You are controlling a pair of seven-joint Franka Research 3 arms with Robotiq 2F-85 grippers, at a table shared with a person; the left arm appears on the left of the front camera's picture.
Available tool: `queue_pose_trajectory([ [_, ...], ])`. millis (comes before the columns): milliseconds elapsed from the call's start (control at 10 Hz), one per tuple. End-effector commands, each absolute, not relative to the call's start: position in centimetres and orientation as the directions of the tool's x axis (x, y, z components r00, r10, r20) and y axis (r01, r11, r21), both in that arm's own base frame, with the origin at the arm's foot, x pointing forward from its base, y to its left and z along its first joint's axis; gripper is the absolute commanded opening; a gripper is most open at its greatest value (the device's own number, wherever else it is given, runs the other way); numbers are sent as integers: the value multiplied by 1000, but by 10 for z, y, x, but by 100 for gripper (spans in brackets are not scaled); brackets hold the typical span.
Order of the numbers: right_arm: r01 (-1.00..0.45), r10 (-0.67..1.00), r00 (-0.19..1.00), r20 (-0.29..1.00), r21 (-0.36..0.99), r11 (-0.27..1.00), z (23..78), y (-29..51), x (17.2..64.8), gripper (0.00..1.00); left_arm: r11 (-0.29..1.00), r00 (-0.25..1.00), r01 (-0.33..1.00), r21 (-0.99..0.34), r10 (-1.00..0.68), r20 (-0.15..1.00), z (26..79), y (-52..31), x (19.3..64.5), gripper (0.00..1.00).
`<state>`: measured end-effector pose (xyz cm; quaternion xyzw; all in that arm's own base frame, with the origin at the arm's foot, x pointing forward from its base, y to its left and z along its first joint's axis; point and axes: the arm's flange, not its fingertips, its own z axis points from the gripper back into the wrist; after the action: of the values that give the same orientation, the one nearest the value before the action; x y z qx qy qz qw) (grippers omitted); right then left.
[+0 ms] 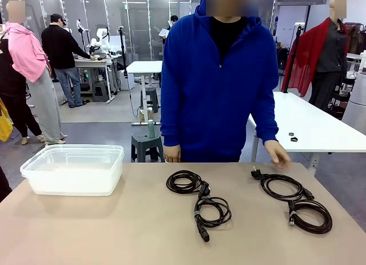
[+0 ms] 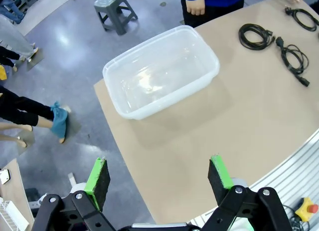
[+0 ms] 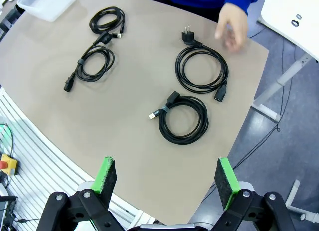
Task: Organize and store the cables.
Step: Place the Power Cable into the Organizing box.
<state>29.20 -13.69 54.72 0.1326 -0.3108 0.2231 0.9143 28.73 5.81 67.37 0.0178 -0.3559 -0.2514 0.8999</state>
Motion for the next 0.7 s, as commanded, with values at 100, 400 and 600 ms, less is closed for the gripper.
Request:
queue_pose_trajectory([
  [100, -489, 326, 709, 626, 104, 866, 548, -137, 293, 100, 868, 618, 446, 217, -474, 628, 673, 59, 286, 100],
  [400, -489, 326, 709, 626, 104, 866, 548, -137, 293, 100, 854, 605, 481, 196, -486, 631, 672, 39, 294, 100],
  [600, -489, 326, 709, 626, 104, 866, 548, -137, 293, 100, 822, 582, 535, 197, -527, 620, 666, 10, 301, 100],
])
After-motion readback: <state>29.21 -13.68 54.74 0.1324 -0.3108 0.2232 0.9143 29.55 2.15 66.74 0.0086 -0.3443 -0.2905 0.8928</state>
